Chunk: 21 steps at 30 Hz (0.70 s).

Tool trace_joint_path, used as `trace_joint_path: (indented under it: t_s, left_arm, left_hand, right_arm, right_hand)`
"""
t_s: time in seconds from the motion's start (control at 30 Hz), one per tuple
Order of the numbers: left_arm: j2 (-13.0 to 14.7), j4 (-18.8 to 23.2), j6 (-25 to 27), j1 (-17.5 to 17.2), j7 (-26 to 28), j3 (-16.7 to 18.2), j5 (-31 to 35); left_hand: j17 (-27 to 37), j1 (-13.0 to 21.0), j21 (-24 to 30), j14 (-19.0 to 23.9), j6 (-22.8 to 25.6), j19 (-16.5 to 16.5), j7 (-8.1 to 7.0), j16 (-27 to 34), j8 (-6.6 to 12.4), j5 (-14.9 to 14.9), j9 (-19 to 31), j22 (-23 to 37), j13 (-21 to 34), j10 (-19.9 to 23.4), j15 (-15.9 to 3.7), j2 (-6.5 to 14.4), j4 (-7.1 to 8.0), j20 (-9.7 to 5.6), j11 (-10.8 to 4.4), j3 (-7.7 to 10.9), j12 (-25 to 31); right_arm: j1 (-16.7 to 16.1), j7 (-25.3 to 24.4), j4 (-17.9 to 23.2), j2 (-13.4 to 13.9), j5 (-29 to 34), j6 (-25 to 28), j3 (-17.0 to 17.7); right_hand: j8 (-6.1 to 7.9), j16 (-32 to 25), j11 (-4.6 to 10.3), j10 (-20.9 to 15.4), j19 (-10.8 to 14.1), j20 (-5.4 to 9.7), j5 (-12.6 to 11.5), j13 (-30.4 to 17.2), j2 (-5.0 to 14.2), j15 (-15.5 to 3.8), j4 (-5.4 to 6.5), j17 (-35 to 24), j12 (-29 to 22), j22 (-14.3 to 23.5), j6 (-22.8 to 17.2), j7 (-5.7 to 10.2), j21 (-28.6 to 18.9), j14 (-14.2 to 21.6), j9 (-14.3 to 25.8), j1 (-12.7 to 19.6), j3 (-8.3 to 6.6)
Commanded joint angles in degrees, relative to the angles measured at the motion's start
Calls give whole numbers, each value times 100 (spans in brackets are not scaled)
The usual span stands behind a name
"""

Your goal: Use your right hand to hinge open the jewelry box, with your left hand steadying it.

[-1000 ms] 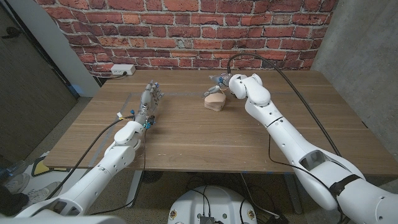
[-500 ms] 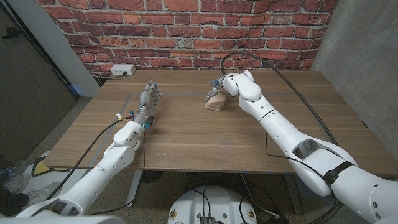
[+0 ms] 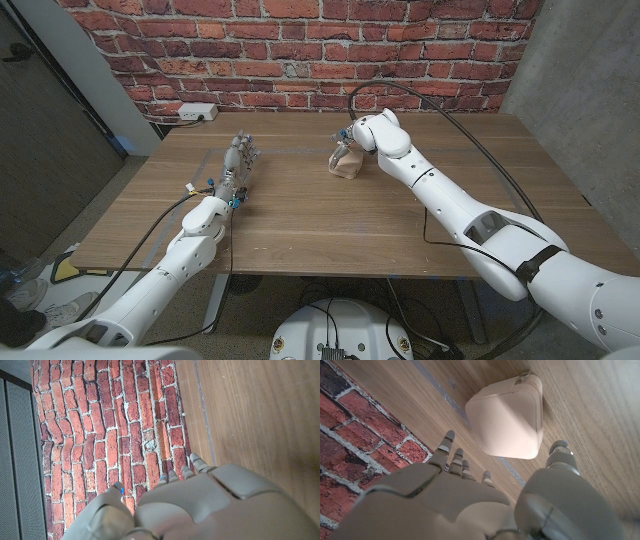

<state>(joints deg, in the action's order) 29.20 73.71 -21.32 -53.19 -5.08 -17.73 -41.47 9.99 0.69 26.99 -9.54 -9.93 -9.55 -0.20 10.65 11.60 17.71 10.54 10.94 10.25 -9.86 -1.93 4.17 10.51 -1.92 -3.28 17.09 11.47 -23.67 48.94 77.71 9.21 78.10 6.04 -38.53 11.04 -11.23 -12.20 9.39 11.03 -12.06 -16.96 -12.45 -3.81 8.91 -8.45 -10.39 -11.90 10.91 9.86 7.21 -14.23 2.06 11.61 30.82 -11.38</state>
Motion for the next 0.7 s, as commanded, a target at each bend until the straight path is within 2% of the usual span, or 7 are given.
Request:
trace_joint_path:
  t_s: [0.03, 0.23, 0.4, 0.57, 0.7]
  left_arm:
    - [-22, -31, -1, 3, -14, 19, -38]
    - [-31, -47, -17, 3, -22, 26, -42]
    - [-47, -85, -32, 17, -30, 29, -46]
    - [-69, -134, -45, 42, -51, 23, -48]
    - [-80, -165, -37, 68, -69, 14, -51]
  left_hand:
    - [15, 34, 40, -707, -766, -362, 4, 6, -28, 48, 15, 14, 19, -664, -5, 506, -15, -16, 33, -21, 28]
    - [16, 33, 42, -693, -752, -351, 4, 8, -26, 51, 15, 15, 19, -655, 6, 509, -14, -13, 42, -22, 28]
    - [16, 32, 43, -686, -743, -342, 7, 7, -26, 54, 15, 15, 19, -642, 21, 510, -13, -4, 49, -23, 30]
    - [17, 31, 41, -678, -744, -341, 5, 7, -30, 57, 15, 15, 19, -638, 15, 511, -12, -1, 53, -24, 27]
    - [17, 30, 42, -666, -736, -332, 2, 9, -30, 59, 15, 15, 19, -626, 15, 510, -12, 6, 57, -25, 29]
  right_arm:
    - [250, 277, -277, -58, 68, -54, -289]
    - [411, 412, -490, -133, 163, -56, -484]
    - [536, 514, -675, -196, 219, -65, -635]
    - [629, 538, -822, -233, 293, -30, -770]
    - [707, 553, -945, -265, 328, -1, -853]
  right_hand:
    - [-35, 20, -16, 105, 99, -22, -21, -9, -34, 27, 10, -9, 27, 7, 977, 123, -24, 2, 16, 89, 29]
    - [-33, 26, -15, 185, 158, -20, -25, -9, -39, 30, 1, -9, 41, 5, 1043, 121, -29, -3, 20, 145, 36]
    - [-7, 20, -19, 219, 214, -20, -30, -9, -24, 51, -5, -9, 38, 3, 1031, 49, -35, 17, 22, 203, 32]
    - [68, 2, -25, 225, 302, -22, -41, -11, 63, 59, -16, -12, 14, -1, 911, 10, -37, 75, 26, 346, -12]
    - [85, -11, -26, 213, 376, -18, -37, -11, 128, 46, -19, -12, -5, -3, 894, 70, -45, 125, 28, 436, -42]
